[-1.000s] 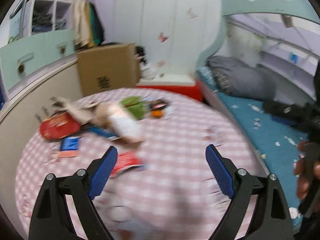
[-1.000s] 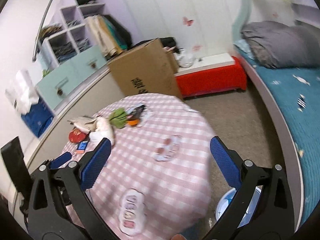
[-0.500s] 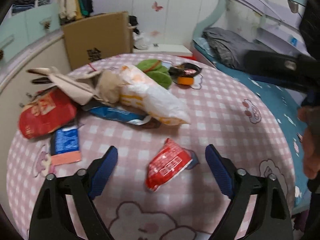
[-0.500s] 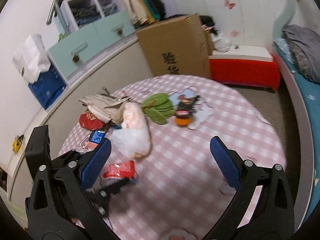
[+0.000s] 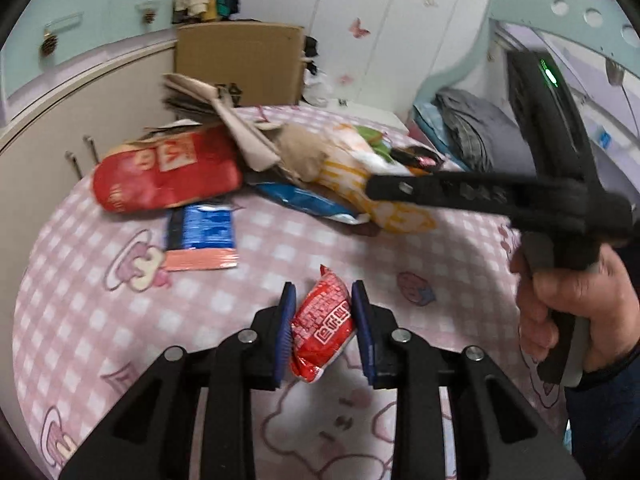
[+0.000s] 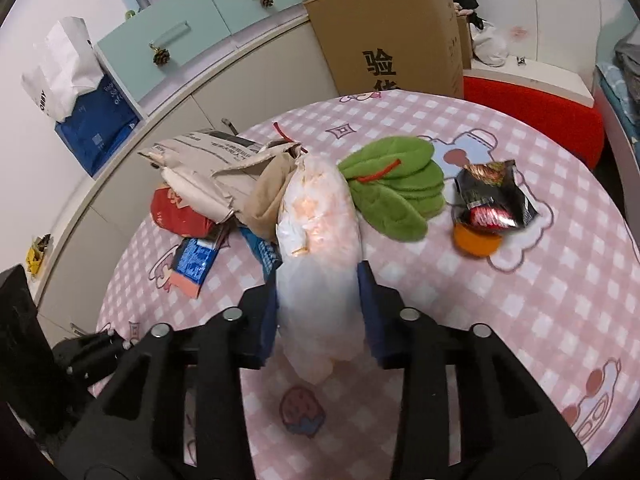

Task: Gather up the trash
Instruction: 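Grasp the white plastic bag with the right tool while the left tool holds the red wrapper, then carry both items over the bin and open both tools to drop them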

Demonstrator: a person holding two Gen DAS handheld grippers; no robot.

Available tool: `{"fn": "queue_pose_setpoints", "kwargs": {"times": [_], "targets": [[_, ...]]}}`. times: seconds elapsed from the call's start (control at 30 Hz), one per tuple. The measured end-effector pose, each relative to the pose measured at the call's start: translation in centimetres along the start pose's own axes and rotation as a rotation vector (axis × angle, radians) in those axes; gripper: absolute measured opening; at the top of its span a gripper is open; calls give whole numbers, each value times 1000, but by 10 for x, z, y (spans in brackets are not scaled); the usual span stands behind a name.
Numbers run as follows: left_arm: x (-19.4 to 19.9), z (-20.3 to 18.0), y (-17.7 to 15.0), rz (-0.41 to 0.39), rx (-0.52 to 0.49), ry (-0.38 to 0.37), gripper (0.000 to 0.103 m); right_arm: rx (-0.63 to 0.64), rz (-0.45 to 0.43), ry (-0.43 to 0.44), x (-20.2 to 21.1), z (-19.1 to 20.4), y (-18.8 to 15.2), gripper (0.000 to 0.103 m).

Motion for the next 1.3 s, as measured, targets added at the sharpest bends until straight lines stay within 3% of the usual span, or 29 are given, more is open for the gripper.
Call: {"fn": "queue_pose_setpoints", "kwargs": {"times": [0.27, 0.77, 1.1, 1.3], "targets": [[25, -10, -8, -64, 46, -12, 25, -58, -124, 57, 72, -15, -21, 33], [50, -96, 10, -186, -2, -58, 25, -122, -294, 86, 179, -55, -49, 33], [45, -203, 8, -227, -98, -167, 25, -239, -417, -16, 254, -141, -89, 33], [13, -282, -11, -169, -201, -250, 25, -367, -423, -109, 275, -212, -135, 33]]}}
Point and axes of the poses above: each gripper's, at about its wrist camera, not at the fingertips, and x roughly against the way its jaws point, z to its left, y to its top, the point moved 7 cm from there along -x, roughly the way its jaws point, and after that the axes turned 2 degrees about -y, right-handed, at the moved point
